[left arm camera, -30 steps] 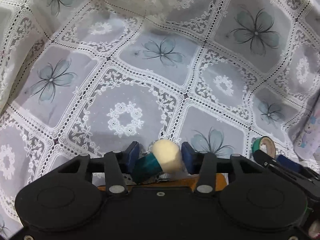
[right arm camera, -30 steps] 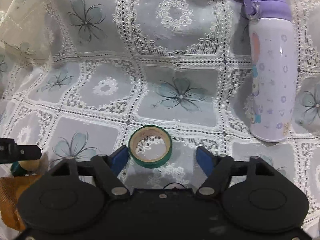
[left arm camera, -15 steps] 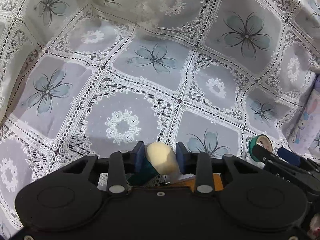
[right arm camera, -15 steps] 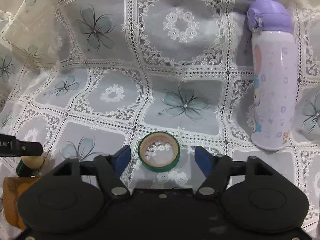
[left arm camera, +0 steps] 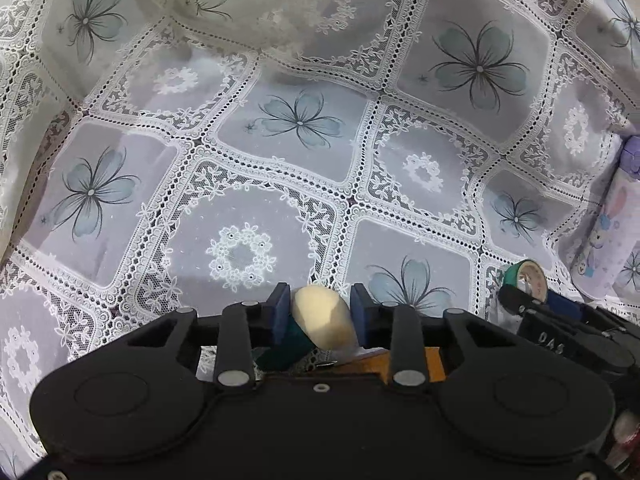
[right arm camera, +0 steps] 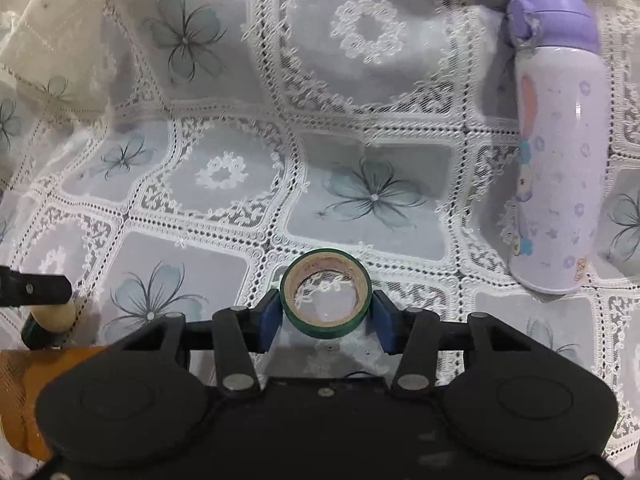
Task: Organize soft objects
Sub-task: 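Close the left tool on the stick while the right tool grasps the green tape roll, then lift the stick with the left tool while the right tool lifts the tape roll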
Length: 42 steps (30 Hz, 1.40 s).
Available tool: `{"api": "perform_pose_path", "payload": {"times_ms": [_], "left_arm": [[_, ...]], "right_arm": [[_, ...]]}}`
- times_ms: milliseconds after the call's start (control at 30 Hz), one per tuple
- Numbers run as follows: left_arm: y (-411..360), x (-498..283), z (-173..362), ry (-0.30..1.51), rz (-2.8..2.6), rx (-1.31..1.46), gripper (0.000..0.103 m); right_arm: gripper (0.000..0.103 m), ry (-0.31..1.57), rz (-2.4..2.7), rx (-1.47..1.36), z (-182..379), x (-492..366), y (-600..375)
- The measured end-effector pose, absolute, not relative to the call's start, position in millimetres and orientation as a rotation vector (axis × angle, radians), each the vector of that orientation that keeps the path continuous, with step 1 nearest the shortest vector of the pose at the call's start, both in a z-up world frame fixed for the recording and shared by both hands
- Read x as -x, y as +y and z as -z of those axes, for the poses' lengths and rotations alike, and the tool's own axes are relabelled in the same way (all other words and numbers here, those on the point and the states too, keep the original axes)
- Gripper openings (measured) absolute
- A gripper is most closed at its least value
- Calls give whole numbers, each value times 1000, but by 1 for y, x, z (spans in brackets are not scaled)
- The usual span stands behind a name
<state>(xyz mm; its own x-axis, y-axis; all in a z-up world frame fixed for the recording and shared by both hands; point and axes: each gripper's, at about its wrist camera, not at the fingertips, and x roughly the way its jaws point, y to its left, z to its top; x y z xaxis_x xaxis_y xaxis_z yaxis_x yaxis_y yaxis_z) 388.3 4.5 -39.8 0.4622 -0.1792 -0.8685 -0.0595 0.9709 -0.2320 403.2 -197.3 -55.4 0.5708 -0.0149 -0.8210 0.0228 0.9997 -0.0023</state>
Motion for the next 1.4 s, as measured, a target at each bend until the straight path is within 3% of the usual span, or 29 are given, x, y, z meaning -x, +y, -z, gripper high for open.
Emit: {"api": "perform_pose_path", "payload": {"times_ms": [400,533,633,700,967,1133,1267,1400], "left_arm": [[-32,-400,30,1061,164,24,34],[-9,-389,27,1073,80,173,57],[5,-382,27,1080,26,244,58],[11,-380,28,1086,3,285,66],[9,-381,41,1112,-37,299,73],[6,-386,52,1137,-45,322,72],[4,-387,54,1122,-22,324,47],[2,-387,46,1088,1,304,38]], "right_arm": [[48,934,39,-49,44,-400,-211],[48,929,27,-48,42,-395,-214],[48,932,26,-51,43,-395,-214],[48,932,23,-58,43,-395,-214],[48,917,10,-63,37,-392,-213],[48,915,7,-57,37,-392,-211],[48,920,11,-59,40,-392,-213],[48,918,13,-65,40,-393,-215]]}}
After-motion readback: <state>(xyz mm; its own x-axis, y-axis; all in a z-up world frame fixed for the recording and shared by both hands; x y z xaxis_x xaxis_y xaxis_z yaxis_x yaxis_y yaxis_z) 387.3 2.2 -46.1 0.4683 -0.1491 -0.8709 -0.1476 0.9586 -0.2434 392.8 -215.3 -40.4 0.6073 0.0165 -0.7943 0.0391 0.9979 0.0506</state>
